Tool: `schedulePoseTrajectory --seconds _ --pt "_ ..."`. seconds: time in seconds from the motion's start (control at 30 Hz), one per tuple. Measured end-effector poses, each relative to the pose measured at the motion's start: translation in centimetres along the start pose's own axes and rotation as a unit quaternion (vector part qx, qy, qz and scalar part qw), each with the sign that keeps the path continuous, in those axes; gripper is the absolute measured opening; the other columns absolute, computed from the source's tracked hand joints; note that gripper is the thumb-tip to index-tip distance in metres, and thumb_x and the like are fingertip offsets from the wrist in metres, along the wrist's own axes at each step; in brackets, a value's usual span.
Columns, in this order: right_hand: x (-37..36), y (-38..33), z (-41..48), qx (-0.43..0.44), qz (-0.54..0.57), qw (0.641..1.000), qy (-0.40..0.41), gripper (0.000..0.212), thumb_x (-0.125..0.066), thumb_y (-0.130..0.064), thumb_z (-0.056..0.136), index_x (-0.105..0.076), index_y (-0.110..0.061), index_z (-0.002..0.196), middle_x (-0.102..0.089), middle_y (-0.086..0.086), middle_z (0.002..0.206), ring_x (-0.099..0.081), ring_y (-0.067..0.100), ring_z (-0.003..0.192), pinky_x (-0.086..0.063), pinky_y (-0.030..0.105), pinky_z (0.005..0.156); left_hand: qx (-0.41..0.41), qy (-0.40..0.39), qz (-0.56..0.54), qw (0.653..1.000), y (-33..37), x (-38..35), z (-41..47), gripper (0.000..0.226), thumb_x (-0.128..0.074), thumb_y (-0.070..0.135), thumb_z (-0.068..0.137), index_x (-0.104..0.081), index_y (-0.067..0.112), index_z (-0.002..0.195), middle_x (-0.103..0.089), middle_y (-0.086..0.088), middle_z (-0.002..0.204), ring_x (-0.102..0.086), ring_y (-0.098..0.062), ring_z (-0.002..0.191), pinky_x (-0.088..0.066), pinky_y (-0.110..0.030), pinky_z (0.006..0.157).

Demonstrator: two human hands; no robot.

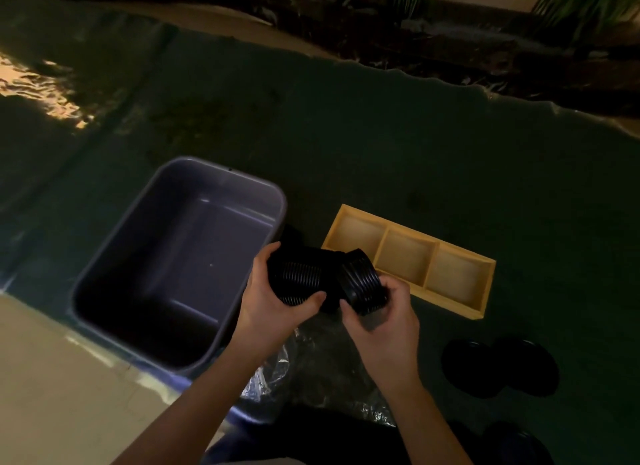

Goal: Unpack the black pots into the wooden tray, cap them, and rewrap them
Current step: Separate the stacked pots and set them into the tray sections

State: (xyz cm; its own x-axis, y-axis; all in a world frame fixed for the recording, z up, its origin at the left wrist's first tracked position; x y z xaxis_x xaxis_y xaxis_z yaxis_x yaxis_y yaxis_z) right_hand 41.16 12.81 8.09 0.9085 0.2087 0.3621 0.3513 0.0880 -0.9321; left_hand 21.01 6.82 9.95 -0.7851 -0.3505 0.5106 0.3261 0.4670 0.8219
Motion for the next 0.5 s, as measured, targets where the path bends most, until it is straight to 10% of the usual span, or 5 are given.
schedulePoseTrajectory --seconds 0.37,0.5 --pt "2.6 0.6 1.9 -0.086 0.101 0.986 0.104 0.052 -0.083 -0.039 0.070 -0.052 -0.061 0.106 -0.062 -0.039 0.113 -0.061 -0.016 0.103 -0.053 0.010 0.073 0.082 0.020 -0.086 0.993 -2.6 0.5 0.6 0.093 -0.084 0.058 0.054 -0.041 0.049 0.136 -0.063 0.014 0.125 -0.062 -0.012 0.120 -0.058 -0.047 0.099" --pt "1.6 2.7 6.2 -0.087 -0.010 0.991 0.098 0.056 -0.084 -0.030 0.075 -0.043 -0.058 0.103 -0.059 -0.030 0.104 -0.059 -0.009 0.100 -0.041 0.016 0.089 0.098 0.017 -0.109 0.989 -3.3 0.9 0.2 0.089 -0.084 0.056 0.056 -0.042 0.052 0.134 -0.063 0.016 0.123 -0.063 -0.012 0.118 -0.059 -0.049 0.098"
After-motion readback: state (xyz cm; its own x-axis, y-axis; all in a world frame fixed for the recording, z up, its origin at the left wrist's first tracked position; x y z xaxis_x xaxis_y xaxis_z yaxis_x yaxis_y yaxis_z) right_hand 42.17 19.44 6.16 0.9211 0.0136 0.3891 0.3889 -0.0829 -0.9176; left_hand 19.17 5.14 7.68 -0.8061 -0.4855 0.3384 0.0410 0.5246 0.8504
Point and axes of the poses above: each hand's wrist, its own z-axis towards the middle knuckle, its own x-axis out of the back of the hand, y = z × x, the point moved 7 cm from there along z, towards the middle knuckle
